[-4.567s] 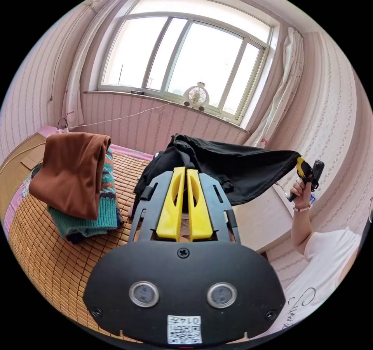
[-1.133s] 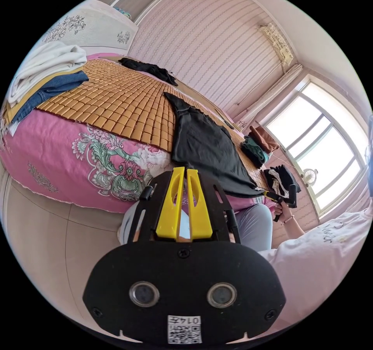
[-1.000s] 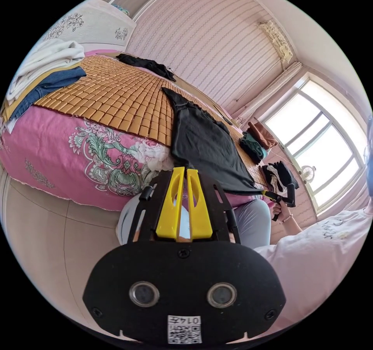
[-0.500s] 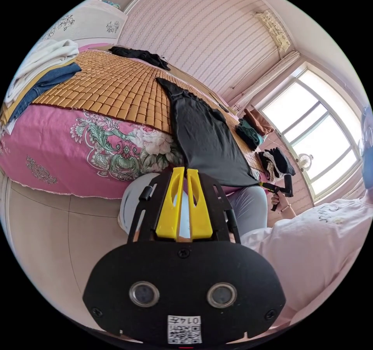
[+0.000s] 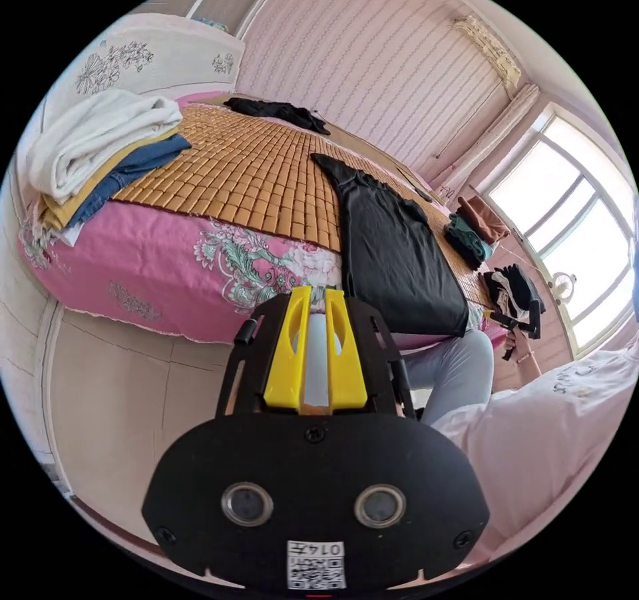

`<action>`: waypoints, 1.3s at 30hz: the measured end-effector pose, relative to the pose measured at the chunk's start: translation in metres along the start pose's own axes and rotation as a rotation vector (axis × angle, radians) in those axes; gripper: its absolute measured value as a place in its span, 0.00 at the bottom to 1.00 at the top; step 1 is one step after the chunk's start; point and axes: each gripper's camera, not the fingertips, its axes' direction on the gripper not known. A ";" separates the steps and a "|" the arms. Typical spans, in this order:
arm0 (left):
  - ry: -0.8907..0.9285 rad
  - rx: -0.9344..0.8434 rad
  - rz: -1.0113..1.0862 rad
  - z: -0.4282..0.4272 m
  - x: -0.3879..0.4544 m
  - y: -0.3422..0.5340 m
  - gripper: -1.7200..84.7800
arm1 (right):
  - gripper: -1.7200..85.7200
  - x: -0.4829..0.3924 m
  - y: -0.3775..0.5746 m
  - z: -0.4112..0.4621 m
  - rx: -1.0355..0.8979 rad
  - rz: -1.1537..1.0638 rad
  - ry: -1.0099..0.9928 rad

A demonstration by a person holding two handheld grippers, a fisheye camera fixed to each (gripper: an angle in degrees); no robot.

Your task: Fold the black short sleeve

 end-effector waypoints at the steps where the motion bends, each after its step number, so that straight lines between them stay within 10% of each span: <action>1: -0.010 0.000 0.023 0.004 0.005 -0.008 0.07 | 0.02 -0.005 -0.015 0.002 0.036 -0.024 -0.007; 14: -0.106 0.040 0.442 0.168 0.098 -0.238 0.10 | 0.08 -0.184 -0.282 0.165 -0.005 -0.489 -0.064; 21: -0.102 -0.033 0.329 0.248 0.032 -0.346 0.10 | 0.09 -0.247 -0.377 0.270 -0.028 -0.543 0.010; 39: -0.070 -0.072 0.232 0.280 -0.027 -0.349 0.01 | 0.01 -0.346 -0.529 0.417 -0.111 -0.575 0.161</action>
